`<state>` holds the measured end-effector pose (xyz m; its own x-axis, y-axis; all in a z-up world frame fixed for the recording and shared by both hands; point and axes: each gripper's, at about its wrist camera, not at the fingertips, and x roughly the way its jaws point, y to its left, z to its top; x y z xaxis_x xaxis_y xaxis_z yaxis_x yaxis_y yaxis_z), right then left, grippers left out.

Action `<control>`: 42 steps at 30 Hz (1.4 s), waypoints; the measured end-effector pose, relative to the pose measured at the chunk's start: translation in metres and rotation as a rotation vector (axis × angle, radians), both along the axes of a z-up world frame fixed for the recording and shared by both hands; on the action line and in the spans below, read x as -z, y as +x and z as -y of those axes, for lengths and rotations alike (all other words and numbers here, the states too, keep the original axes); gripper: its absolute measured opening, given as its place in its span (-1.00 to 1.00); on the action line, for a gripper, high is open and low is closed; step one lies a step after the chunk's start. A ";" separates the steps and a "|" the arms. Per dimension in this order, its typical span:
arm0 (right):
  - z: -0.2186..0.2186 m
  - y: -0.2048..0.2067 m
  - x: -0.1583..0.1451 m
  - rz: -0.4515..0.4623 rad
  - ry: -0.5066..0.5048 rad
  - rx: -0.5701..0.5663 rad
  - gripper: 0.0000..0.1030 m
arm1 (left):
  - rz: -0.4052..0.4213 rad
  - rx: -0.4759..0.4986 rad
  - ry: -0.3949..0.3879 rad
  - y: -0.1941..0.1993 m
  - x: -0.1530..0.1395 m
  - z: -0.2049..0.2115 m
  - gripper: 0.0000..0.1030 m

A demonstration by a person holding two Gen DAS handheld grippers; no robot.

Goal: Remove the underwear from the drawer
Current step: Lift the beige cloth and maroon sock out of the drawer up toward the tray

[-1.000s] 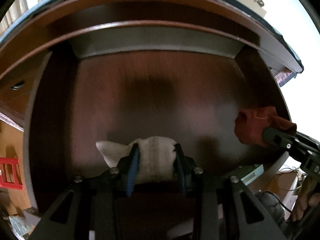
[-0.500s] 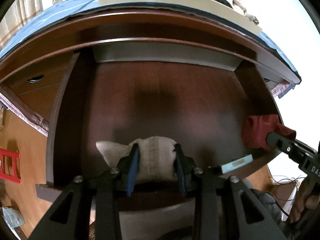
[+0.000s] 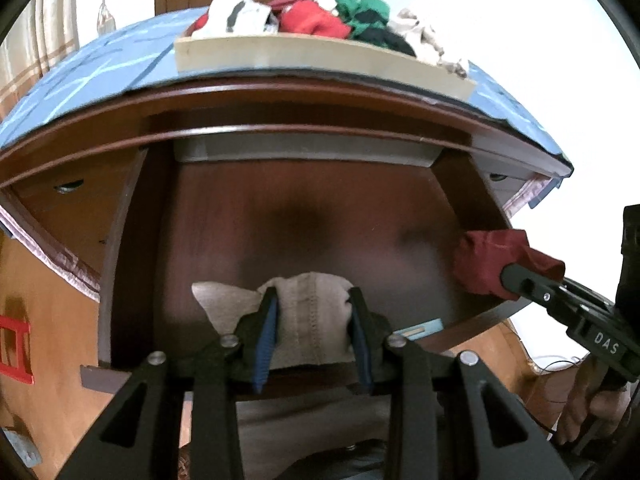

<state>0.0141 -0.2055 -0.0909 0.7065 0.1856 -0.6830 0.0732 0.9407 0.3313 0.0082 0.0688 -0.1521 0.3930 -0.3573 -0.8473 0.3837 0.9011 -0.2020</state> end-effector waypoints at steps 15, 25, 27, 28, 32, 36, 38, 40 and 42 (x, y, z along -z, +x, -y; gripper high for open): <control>-0.002 -0.012 -0.021 0.069 -0.014 0.002 -0.60 | 0.110 0.004 0.029 -0.006 -0.123 0.036 -0.37; -0.004 -0.017 -0.033 0.111 -0.011 0.002 -0.60 | 0.130 0.011 0.004 -0.003 -0.158 0.062 -0.37; -0.004 -0.019 -0.036 0.125 -0.010 0.004 -0.60 | 0.141 0.011 0.000 -0.003 -0.162 0.065 -0.37; -0.004 -0.020 -0.038 0.136 -0.009 0.004 -0.60 | 0.149 0.012 -0.002 -0.003 -0.165 0.065 -0.37; -0.005 -0.024 -0.044 0.168 -0.020 -0.001 -0.60 | 0.170 0.013 -0.010 -0.001 -0.173 0.073 -0.37; -0.007 -0.022 -0.048 0.185 -0.023 -0.005 -0.60 | 0.191 0.012 -0.016 0.002 -0.180 0.077 -0.37; -0.007 -0.020 -0.048 0.186 -0.023 -0.006 -0.60 | 0.200 0.011 -0.029 0.004 -0.184 0.079 -0.37; -0.008 -0.019 -0.050 0.194 -0.023 -0.005 -0.60 | 0.208 0.011 -0.042 0.006 -0.186 0.080 -0.37; -0.008 -0.018 -0.053 0.210 -0.027 -0.003 -0.60 | 0.216 0.014 -0.055 0.008 -0.189 0.081 -0.37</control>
